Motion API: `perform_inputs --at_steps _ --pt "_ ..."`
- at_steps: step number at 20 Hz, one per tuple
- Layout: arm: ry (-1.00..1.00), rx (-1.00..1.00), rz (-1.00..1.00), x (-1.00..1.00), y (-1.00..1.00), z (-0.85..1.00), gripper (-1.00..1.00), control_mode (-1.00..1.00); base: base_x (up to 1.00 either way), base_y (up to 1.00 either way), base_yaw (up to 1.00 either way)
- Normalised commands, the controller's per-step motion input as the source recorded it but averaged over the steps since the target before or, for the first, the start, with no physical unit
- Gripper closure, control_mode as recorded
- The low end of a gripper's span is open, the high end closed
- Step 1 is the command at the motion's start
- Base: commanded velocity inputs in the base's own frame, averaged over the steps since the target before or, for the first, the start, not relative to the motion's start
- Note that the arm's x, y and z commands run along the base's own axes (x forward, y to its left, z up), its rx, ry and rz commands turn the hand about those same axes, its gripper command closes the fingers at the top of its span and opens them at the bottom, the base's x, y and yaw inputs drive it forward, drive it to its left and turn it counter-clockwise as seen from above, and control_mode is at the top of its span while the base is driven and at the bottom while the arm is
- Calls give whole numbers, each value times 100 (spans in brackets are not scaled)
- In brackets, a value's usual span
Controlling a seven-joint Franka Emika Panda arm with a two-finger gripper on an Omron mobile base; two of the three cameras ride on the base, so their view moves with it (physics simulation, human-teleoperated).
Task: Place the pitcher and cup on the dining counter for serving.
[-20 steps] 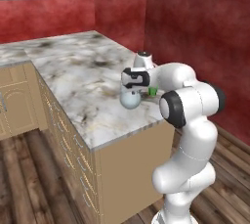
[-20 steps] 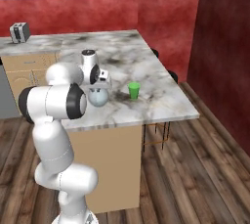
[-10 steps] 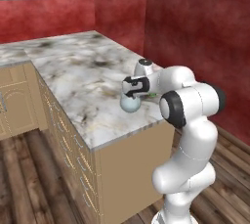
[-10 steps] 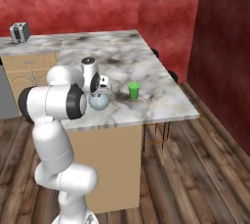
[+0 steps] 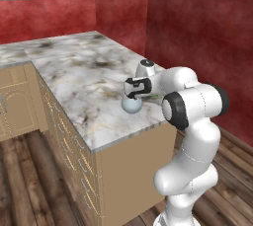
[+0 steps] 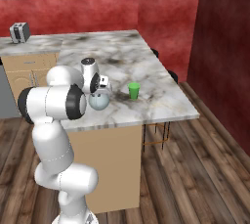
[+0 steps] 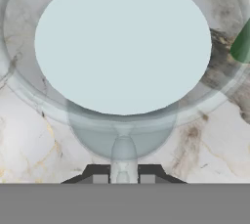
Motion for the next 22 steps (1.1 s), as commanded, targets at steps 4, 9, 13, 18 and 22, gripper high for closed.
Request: perform_inputs --at_steps 4,9,13,18,22 --pt "0 0 0 -1 0 7 -100 -100 0 0 0" --pt "-9 0 -2 -28 0 48 -100 -100 0 0 0" --pt "-16 -1 -4 -58 0 66 -100 -100 0 0 0" --pt "-23 0 -3 -94 0 60 -100 -100 0 0 0" --pt "-31 0 -5 -100 0 37 -100 -100 0 0 0"
